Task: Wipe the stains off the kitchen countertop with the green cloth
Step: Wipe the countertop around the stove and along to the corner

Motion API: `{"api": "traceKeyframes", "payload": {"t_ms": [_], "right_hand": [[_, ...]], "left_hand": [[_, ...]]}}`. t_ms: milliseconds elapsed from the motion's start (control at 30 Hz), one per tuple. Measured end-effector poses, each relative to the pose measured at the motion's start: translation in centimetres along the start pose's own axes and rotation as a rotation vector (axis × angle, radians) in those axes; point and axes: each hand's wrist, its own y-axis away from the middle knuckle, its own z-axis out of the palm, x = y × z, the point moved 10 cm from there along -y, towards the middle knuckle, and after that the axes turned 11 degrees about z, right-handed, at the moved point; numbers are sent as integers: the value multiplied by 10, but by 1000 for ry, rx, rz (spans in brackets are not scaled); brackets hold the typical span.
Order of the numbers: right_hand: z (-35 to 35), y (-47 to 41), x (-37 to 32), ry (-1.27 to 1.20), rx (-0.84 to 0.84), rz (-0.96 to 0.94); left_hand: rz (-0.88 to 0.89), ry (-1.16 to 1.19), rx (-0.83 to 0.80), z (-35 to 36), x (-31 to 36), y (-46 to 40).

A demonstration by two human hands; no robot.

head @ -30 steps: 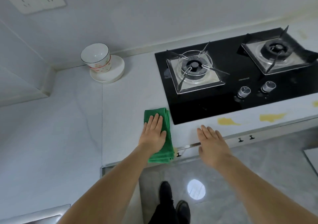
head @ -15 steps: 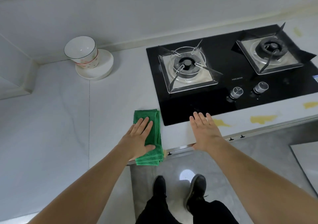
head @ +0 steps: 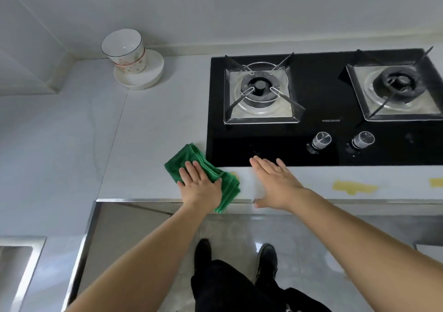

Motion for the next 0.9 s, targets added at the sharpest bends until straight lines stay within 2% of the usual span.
{"api": "traceKeyframes", "payload": {"t_ms": [133, 267, 467, 600, 700, 800, 900], "right_hand": [[-11, 13, 54, 55, 76, 120], [0, 18, 99, 177, 32, 206], [9, 11, 107, 228, 3, 187], [10, 13, 112, 161, 32, 170], [8, 14, 112, 124, 46, 162], [8, 19, 113, 70, 51, 161], [7, 26, 116, 53, 60, 165]], "left_hand": [[-17, 18, 23, -14, 4, -3], [25, 5, 33, -32, -6, -4], [-47, -68, 56, -25, 11, 7], [-91, -273, -44, -18, 45, 15], [-24, -336, -129, 3, 93, 18], [36, -225, -165, 10, 132, 25], [-32, 110, -115, -1, 111, 22]]}}
